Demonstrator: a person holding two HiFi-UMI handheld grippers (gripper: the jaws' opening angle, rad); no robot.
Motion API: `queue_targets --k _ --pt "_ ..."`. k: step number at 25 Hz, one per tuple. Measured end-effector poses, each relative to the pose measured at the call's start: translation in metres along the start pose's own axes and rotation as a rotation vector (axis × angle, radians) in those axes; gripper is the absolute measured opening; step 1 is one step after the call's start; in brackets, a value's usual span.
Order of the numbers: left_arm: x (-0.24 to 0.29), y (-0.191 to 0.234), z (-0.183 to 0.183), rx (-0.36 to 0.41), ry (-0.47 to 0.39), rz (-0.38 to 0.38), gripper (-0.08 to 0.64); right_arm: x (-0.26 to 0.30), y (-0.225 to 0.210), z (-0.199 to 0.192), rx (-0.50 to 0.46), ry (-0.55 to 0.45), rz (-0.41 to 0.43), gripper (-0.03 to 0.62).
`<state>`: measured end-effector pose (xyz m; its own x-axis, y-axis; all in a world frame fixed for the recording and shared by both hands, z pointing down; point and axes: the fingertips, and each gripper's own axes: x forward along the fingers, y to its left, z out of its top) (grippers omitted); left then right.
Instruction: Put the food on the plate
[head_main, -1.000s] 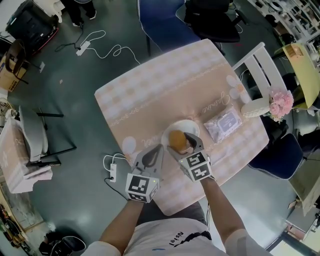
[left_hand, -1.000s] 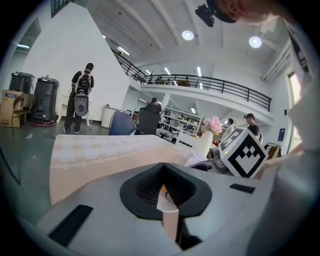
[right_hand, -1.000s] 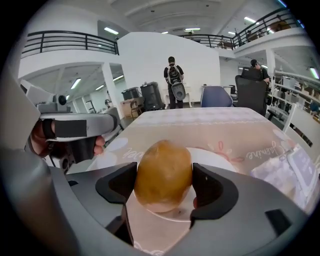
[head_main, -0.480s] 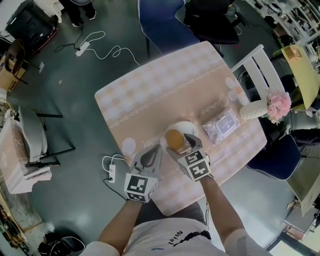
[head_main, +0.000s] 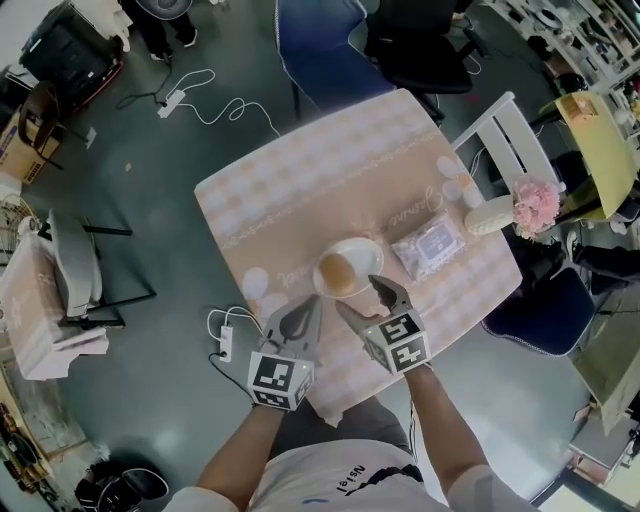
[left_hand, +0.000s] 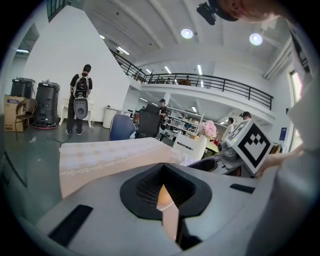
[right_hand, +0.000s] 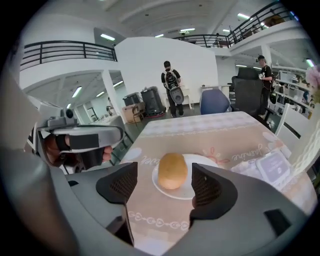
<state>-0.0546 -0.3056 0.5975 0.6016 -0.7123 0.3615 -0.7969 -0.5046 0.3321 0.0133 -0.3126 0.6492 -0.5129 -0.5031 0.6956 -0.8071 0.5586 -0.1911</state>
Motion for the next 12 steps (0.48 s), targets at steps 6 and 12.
queue_targets --k 6,12 --pt "-0.028 -0.043 0.015 0.014 -0.007 0.0 0.006 -0.058 0.02 0.028 0.032 -0.202 0.031 0.303" --pt "-0.055 -0.081 0.035 0.035 -0.047 0.038 0.006 -0.112 0.018 0.039 0.104 -0.364 0.016 0.096"
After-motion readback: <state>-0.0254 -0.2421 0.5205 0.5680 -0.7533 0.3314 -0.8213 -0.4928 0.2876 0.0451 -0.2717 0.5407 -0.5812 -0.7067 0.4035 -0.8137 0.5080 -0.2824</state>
